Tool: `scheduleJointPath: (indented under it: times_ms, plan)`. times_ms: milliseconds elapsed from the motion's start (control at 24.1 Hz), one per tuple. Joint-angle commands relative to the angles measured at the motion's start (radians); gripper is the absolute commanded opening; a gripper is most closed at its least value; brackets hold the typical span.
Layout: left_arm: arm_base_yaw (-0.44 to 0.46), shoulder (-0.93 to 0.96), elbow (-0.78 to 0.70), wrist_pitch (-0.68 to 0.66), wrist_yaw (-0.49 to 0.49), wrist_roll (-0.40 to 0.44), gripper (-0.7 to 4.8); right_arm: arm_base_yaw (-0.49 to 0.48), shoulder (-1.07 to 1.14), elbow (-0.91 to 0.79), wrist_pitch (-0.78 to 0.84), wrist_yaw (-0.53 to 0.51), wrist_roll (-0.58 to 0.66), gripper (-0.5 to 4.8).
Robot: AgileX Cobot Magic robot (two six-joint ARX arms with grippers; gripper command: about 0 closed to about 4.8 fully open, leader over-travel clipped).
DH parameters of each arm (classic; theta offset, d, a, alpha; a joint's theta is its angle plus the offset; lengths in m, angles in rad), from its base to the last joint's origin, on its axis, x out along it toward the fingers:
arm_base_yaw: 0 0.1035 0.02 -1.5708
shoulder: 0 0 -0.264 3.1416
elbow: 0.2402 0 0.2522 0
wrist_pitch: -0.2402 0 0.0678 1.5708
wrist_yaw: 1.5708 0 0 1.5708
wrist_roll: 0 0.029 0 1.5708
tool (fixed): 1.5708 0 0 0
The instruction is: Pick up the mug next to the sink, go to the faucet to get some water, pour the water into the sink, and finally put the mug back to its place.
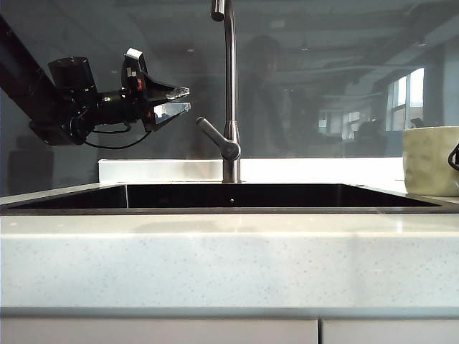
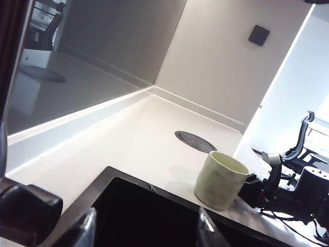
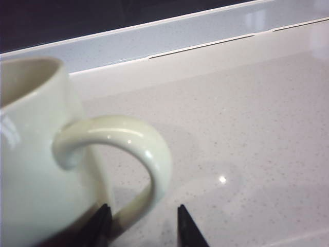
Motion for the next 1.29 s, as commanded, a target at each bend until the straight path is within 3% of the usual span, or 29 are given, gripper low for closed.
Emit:
scheduleJointPath:
  times_ms: [42, 166, 249, 457, 540, 623, 748, 831, 914, 998, 1122, 1289]
  plan:
    - [-0.002, -0.007, 0.004, 0.013, 0.007, -0.023, 2.47, -0.002, -0.01, 0.002, 0.003, 0.008, -0.003, 1.82]
    - [-0.001, -0.007, 0.004, 0.024, 0.006, -0.024, 2.52, -0.002, -0.062, -0.016, 0.003, 0.008, -0.003, 2.54]
    - [0.0, -0.007, 0.004, 0.059, 0.003, -0.027, 2.8, -0.002, -0.103, -0.03, 0.003, 0.008, -0.005, 2.55]
    - [0.006, -0.008, 0.004, 0.25, 0.005, -0.175, 2.72, -0.003, -0.179, -0.071, 0.002, 0.035, -0.031, 2.54]
    - [0.01, -0.008, 0.004, 0.358, -0.004, -0.254, 2.28, -0.003, -0.193, -0.087, 0.002, 0.041, -0.038, 2.54]
    - [0.019, -0.015, 0.004, 0.359, 0.012, -0.301, 1.92, -0.003, -0.217, -0.108, 0.002, 0.049, -0.037, 2.54]
    - [0.031, -0.018, 0.004, 0.359, 0.05, -0.336, 0.64, -0.002, -0.278, -0.145, 0.001, 0.046, -0.019, 2.53]
    - [0.035, -0.023, 0.004, 0.359, 0.051, -0.362, 0.29, -0.001, -0.333, -0.172, 0.001, 0.043, 0.007, 2.47]
    - [0.043, -0.048, 0.004, 0.359, 0.033, -0.367, 0.07, -0.001, -0.438, -0.212, -0.015, 0.01, 0.032, 0.77]
    - [0.043, -0.077, 0.004, 0.359, 0.015, -0.363, 0.07, -0.001, -0.504, -0.223, -0.058, -0.023, 0.036, 0.01]
    - [0.044, -0.148, 0.004, 0.358, 0.006, -0.37, 0.07, 0.0, -0.664, -0.223, -0.232, -0.095, 0.169, -0.07]
    - [0.044, -0.224, 0.004, 0.358, 0.023, -0.381, 0.07, 0.0, -0.789, -0.223, -0.346, -0.194, 0.215, -0.07]
